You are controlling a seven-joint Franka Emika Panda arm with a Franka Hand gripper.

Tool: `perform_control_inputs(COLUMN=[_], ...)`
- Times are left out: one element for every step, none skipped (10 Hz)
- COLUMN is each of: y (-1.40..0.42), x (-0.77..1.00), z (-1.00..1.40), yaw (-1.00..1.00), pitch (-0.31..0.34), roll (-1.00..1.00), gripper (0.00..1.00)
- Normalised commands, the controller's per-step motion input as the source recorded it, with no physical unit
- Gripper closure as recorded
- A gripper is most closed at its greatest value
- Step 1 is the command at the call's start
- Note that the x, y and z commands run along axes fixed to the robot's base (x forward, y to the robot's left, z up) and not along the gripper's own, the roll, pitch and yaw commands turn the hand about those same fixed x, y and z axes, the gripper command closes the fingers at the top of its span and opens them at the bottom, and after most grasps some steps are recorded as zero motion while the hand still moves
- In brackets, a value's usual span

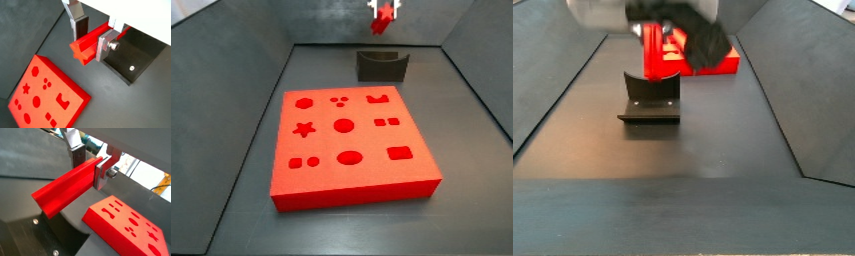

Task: Pick up the star object. Move up. Place the star object on the fixture. Regrasp the star object. Move to above the board. Insert the star object.
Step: Place the star object on the fixture.

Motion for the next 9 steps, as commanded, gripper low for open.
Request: perform_control_inputs(y=[0.14, 0.14, 0.15, 0.14, 0.13, 0.11, 0.09, 0.08, 0.1], x=[0.17, 0.18, 0.18, 0.19, 0.18, 0.15, 0.13, 0.09, 0.08], z=[-1.0, -1.0, -1.0, -1.0, -0.9, -0.7, -0.58, -0.36, -0.35], yaw=[-0.2, -0.23, -0.23, -0.22, -0.2, -0.18, -0.16, -0.11, -0.1], pitch=[0.195, 0.135, 0.107, 0.058, 0.01, -0.019, -0.03, -0.047, -0.059], roll=[-0.75, -0.55, -0.44, -0.26, -0.2, -0.18, -0.18, -0.15, -0.14], gripper=[1.0, 1.0, 1.0, 1.0, 1.0, 1.0, 1.0, 1.0, 1.0])
